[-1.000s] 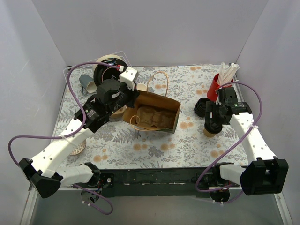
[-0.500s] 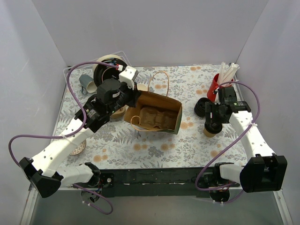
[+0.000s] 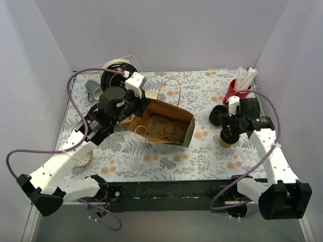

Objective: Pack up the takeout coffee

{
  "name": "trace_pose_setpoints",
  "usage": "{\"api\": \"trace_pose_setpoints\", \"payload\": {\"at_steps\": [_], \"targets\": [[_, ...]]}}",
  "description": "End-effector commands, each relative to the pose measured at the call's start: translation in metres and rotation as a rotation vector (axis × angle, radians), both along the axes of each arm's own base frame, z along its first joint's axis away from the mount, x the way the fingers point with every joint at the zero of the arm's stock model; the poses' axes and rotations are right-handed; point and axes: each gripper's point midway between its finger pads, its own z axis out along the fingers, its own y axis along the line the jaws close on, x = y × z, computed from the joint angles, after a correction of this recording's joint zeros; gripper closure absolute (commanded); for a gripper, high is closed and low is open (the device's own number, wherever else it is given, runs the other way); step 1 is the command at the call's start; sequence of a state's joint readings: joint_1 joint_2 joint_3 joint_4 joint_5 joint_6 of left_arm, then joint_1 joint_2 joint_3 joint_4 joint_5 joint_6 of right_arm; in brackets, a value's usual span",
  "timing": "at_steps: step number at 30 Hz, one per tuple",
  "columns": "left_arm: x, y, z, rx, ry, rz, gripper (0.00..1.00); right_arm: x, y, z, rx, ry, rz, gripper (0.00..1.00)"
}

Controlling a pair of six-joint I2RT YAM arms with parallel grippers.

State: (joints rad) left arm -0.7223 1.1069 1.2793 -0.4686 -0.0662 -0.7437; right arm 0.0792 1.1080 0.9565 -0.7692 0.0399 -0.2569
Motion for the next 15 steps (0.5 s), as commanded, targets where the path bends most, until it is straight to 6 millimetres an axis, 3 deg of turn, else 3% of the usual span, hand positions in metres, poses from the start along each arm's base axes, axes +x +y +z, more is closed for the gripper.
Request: {"api": "trace_pose_setpoints", "payload": {"at_steps": [1,5,15], "targets": [[-0.012,0.002,0.016,-0.023,-0.029,-0.035,1.00,0.007,0.005,0.011,-0.053,-0.114,0.255,0.17],[-0.014,0.004,0.019,-0.014,-0.038,-0.042,1.00,0.000,0.019,0.003,0.005,-0.065,0.339,0.17],[-0.016,0.006,0.020,-0.004,-0.038,-0.043,1.00,0.015,0.008,-0.007,-0.012,-0.025,0.245,0.14]]}}
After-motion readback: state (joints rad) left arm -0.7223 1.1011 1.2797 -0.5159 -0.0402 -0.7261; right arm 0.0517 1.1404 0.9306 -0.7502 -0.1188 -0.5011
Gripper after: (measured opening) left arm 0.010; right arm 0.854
